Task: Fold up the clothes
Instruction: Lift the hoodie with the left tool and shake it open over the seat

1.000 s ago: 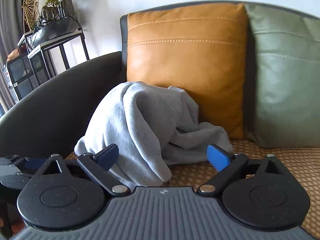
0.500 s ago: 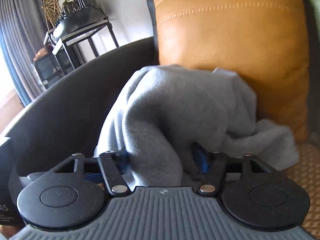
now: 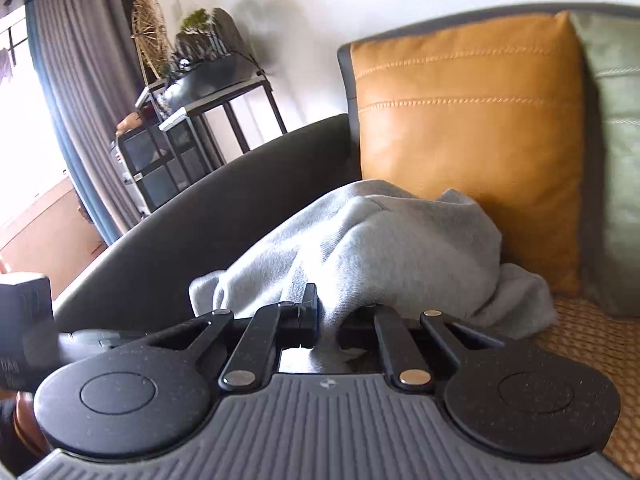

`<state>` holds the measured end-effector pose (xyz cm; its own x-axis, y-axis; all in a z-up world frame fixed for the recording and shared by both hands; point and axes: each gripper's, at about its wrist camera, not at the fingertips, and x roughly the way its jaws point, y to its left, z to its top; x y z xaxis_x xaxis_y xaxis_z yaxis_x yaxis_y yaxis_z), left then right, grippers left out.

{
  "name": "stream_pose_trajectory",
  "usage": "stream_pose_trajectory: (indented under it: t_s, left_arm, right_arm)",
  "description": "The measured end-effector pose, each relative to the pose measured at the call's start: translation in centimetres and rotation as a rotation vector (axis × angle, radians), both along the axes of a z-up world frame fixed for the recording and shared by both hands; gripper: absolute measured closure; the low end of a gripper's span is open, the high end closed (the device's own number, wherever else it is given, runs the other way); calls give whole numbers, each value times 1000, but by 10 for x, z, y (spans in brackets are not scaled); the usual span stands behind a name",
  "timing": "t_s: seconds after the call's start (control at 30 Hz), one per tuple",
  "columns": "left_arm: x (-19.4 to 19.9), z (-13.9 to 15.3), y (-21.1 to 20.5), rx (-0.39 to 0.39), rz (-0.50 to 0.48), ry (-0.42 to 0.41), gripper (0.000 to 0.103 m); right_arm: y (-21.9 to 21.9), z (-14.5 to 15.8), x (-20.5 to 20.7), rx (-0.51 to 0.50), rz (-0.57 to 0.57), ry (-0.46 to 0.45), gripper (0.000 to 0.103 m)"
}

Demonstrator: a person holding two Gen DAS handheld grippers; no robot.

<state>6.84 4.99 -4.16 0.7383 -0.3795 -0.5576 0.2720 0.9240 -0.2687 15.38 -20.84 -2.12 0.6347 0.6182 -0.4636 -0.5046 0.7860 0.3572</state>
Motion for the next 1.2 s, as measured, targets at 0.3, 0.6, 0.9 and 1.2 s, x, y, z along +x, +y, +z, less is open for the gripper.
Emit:
stream_pose_trajectory:
  t_s: [0.3, 0.6, 0.9, 1.2]
  left_arm:
    - [-170, -47, -64, 6, -268, 189, 100]
    - [-196, -110, -91, -6, -253, 350, 98]
    - [-184, -47, -68, 30, -192, 173, 66]
    - [-114, -59, -76, 65, -107, 143, 50]
  right_arm:
    - [-110, -56, -184, -21, -146, 205, 94]
    - [-129, -185, -252, -151, -370, 474, 92]
    - [-143, -123, -248, -217, -457, 330, 41]
    - [-124, -40, -214, -171, -394, 98, 32]
